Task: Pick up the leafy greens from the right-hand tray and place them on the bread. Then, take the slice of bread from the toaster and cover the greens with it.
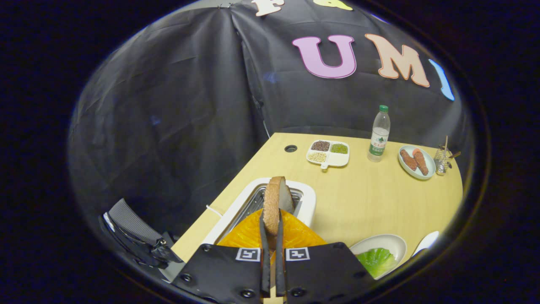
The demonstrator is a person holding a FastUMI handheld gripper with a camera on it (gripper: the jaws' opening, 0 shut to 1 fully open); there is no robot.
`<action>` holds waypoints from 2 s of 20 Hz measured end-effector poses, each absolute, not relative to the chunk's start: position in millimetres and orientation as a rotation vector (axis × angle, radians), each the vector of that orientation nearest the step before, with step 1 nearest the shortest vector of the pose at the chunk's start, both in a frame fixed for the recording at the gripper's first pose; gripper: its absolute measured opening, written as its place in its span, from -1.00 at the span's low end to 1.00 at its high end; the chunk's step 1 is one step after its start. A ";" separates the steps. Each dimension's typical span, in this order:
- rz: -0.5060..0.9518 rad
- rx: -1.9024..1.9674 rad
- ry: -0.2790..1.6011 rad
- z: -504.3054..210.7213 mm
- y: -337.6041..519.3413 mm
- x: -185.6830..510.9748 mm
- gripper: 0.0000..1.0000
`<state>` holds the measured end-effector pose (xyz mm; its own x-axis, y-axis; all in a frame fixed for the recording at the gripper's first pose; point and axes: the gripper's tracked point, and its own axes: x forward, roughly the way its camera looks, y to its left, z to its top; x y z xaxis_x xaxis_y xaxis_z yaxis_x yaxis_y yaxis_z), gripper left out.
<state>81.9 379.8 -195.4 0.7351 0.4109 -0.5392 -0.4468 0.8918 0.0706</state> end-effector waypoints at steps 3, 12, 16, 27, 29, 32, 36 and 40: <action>0.485 0.012 0.553 -171.6 377.3 82.7 -0.84; 0.469 0.215 0.435 -91.9 313.4 97.6 -0.85; 0.330 0.159 0.404 -97.3 234.8 110.7 -0.85; 0.216 0.205 0.636 -202.8 140.6 59.7 -0.85; 0.255 0.277 0.657 -213.1 149.8 52.1 -0.85; 0.249 0.327 0.678 -232.2 150.6 47.2 -0.85; 0.136 0.273 0.726 -269.0 121.4 45.1 -0.83; 0.083 0.078 0.741 -296.2 93.7 41.1 -0.76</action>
